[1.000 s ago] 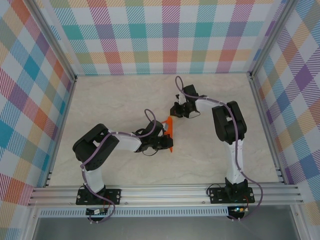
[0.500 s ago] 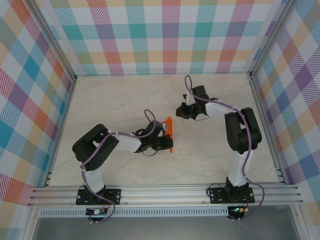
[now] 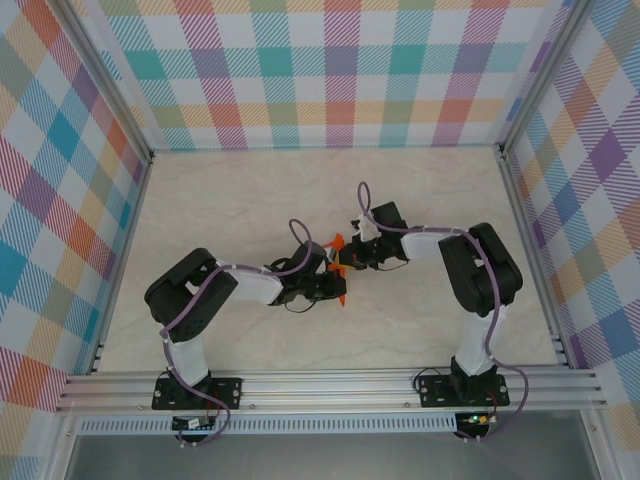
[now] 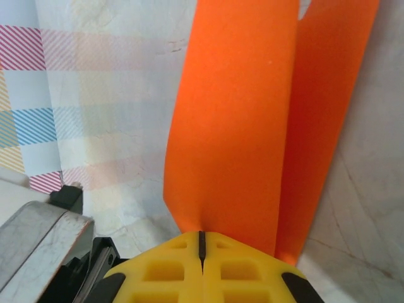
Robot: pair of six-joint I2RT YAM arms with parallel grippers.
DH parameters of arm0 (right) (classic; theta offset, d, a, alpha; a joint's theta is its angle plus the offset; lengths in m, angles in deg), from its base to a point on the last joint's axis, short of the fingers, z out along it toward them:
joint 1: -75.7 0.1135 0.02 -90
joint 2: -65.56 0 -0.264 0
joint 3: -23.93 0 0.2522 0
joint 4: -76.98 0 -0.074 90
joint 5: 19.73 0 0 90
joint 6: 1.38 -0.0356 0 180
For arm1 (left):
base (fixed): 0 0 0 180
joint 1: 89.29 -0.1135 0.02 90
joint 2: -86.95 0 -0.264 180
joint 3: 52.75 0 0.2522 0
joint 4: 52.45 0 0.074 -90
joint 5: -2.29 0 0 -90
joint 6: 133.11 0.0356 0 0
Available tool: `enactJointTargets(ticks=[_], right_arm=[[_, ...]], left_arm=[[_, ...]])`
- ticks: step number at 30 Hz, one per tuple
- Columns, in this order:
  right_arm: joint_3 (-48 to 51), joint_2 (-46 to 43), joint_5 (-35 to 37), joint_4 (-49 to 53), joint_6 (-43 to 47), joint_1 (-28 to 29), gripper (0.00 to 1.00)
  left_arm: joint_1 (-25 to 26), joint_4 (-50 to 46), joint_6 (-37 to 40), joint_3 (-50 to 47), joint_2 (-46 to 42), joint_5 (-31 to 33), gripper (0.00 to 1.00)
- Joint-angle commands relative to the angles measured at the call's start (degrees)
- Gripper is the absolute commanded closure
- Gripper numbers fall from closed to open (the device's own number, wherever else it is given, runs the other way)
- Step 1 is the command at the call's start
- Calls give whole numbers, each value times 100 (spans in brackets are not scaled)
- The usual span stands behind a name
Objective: Fold a paper plane with a square sheet of paper (fold left side to right side)
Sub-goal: Fold the wing for the fifth time at the center of the table.
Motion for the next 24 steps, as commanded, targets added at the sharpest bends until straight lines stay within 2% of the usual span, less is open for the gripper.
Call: enactJointTargets(ticks=[1,6,10,18,24], right_arm=[[-301,294,54,82,84,67,99],[-863,644,730,1206,368,95,99],[-1029,822,1036,1651,436,98,99],[-1119,907,1147,1837,482,98,99],[-1159,898,1143,1904,511,126,99]], left_arm=[[166,-598,72,-110,-53,-43,98],[177,-616,197,-163,-173,-142,98],[190,-629,335,-226,-301,-285,98],[230,-623,600,-414,-556,-543,98],[219,-411,383,-385,-967,-682,96]])
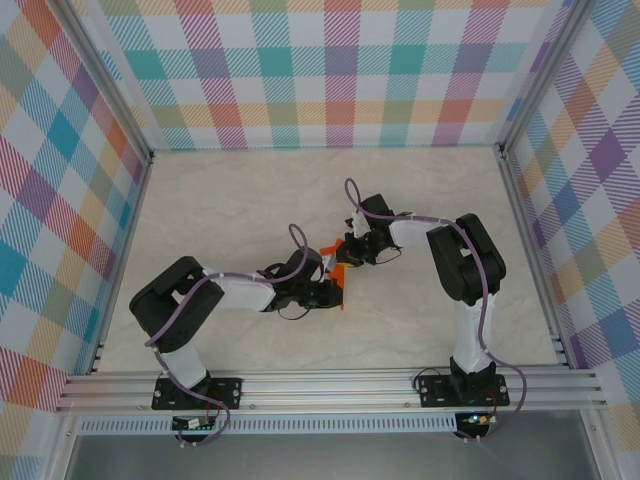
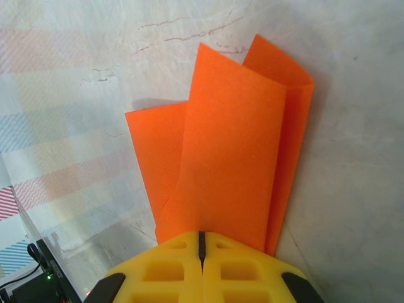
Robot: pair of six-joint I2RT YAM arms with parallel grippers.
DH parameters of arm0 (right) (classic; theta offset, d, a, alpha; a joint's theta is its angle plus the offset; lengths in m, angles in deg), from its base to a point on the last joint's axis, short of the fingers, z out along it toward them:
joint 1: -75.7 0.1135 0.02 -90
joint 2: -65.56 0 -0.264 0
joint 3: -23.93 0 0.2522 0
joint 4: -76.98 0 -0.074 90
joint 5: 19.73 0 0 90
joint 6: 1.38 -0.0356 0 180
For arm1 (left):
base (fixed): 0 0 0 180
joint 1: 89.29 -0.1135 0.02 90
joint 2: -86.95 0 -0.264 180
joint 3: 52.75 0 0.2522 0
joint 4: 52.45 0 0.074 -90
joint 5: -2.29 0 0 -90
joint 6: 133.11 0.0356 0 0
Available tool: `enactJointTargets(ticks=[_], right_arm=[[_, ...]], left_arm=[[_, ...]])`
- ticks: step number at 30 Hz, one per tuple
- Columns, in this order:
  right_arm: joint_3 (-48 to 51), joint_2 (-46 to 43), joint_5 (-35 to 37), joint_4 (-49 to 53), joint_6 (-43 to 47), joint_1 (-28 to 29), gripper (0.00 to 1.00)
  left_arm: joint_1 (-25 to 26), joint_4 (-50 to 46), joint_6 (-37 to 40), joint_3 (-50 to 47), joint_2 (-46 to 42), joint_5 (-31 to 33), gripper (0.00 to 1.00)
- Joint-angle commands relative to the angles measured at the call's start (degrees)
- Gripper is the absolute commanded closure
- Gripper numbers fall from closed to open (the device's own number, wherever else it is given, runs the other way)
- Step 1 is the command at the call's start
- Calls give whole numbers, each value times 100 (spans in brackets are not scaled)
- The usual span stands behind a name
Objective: Fold a paper plane with a square sheet of paper (fold left side to right side)
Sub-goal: Fold the wing for the fifth time at the center of the table.
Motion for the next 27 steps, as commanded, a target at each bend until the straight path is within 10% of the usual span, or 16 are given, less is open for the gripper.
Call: enactJointTargets(ticks=[1,27], right_arm=[[-22,238,457,426,149,39,99],[-127,273,599,618,259,118,99]], left_arm=[[97,-129,-33,70,-427,-317,96],[114,110,-456,194,294,-209,95]])
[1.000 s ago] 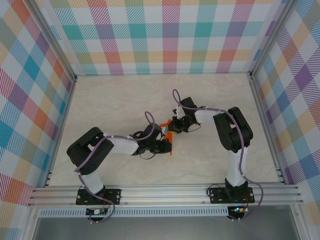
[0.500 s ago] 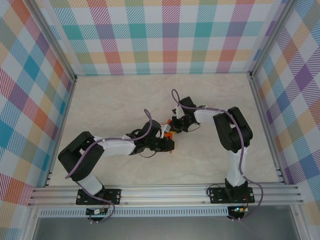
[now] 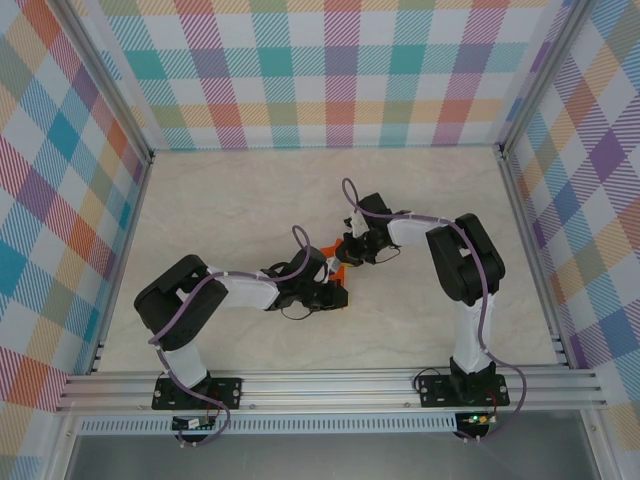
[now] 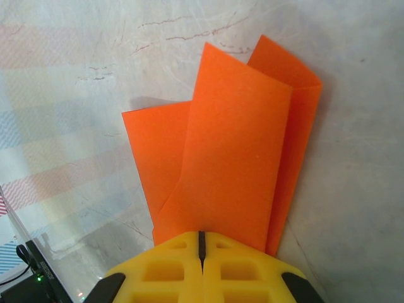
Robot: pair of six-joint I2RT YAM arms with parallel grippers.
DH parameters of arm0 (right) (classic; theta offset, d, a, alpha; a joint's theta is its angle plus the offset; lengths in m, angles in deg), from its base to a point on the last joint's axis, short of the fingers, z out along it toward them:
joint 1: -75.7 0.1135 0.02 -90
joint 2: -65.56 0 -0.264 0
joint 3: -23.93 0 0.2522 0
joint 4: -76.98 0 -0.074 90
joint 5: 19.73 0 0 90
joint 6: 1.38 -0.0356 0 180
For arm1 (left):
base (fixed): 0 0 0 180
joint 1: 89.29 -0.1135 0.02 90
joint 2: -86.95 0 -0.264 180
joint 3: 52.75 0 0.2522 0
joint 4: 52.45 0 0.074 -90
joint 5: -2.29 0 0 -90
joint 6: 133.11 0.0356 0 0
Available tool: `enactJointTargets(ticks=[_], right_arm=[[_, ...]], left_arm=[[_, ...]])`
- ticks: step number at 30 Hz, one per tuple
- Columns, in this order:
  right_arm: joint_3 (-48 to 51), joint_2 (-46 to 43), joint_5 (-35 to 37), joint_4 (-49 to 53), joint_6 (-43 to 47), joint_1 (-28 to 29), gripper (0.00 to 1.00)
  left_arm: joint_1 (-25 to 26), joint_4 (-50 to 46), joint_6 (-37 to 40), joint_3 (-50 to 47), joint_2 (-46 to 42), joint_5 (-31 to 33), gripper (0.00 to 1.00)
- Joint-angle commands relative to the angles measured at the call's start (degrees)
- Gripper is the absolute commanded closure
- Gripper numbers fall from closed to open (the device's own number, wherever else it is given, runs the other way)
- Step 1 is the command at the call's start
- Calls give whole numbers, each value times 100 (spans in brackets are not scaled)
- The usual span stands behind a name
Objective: Fold a paper plane with a square sheet of paper (fold left side to right side)
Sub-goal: Fold the wing for the fifth time at the center of the table.
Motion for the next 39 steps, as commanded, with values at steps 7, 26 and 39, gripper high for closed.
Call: enactJointTargets(ticks=[7,26,39], right_arm=[[-1,267,443,436,171,46,99],[-78,311,539,584,229,51,99],[-159,389,548,684,196,51,99]], left_arm=[[50,308,-64,-55,170,88,95],[50,408,-100,-254,166,161,95],[170,489,-79,-257,336,27,95]])
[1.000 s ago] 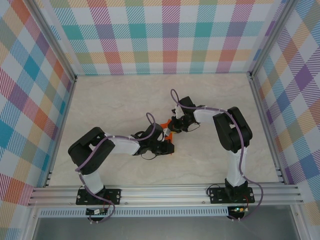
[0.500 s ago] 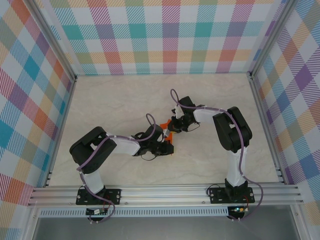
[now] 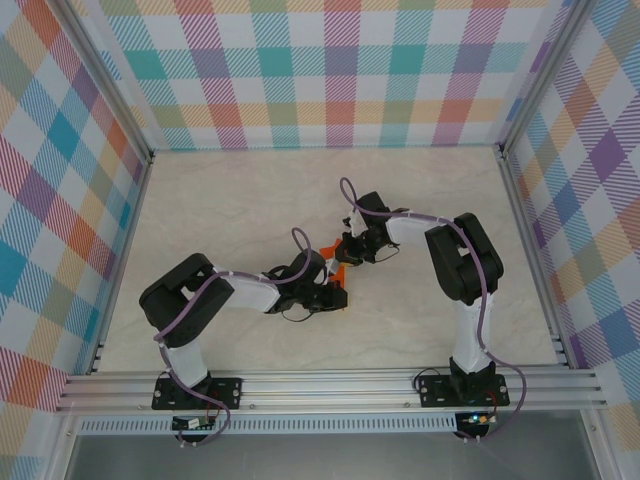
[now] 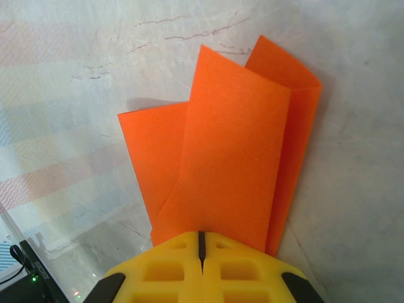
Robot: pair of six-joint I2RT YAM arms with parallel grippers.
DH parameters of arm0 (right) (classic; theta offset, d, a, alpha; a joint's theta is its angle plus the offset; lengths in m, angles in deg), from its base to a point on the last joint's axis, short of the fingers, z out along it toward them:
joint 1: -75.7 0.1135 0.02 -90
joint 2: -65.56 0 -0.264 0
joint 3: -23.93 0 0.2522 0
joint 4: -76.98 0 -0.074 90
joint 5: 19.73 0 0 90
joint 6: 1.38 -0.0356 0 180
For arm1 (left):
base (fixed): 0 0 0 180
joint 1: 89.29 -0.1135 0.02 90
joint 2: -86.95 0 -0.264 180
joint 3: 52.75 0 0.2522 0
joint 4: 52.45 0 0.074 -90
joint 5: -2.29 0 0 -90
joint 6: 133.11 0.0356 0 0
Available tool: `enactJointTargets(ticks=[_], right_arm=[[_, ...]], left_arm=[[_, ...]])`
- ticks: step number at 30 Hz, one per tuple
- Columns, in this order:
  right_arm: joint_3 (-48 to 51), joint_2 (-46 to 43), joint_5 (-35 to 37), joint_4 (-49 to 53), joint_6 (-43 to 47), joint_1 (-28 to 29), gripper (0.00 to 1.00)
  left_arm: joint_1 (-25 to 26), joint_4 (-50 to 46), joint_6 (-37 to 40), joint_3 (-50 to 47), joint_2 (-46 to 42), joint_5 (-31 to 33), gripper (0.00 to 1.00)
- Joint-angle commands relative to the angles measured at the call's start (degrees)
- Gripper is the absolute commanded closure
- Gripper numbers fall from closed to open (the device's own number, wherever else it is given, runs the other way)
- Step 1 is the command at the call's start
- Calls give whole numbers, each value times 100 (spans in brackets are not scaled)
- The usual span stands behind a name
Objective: Fold a paper plane with a square sheet of paper (fold left side to right side)
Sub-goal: Fold the wing for the fifth time at the center of the table.
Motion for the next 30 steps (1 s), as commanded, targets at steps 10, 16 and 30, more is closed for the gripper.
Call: enactJointTargets(ticks=[10,16,30], right_arm=[[-26,344,504,539,102,29,99],[-44,337,496,562,95,29,99],[-54,338,478,555,109,39,99]], left_arm=[[404,-59,-86,-286,45,-4,95],[610,-62,-161,-368,-96,20,95],[254,-1120,253,179,-1374,59,94]])
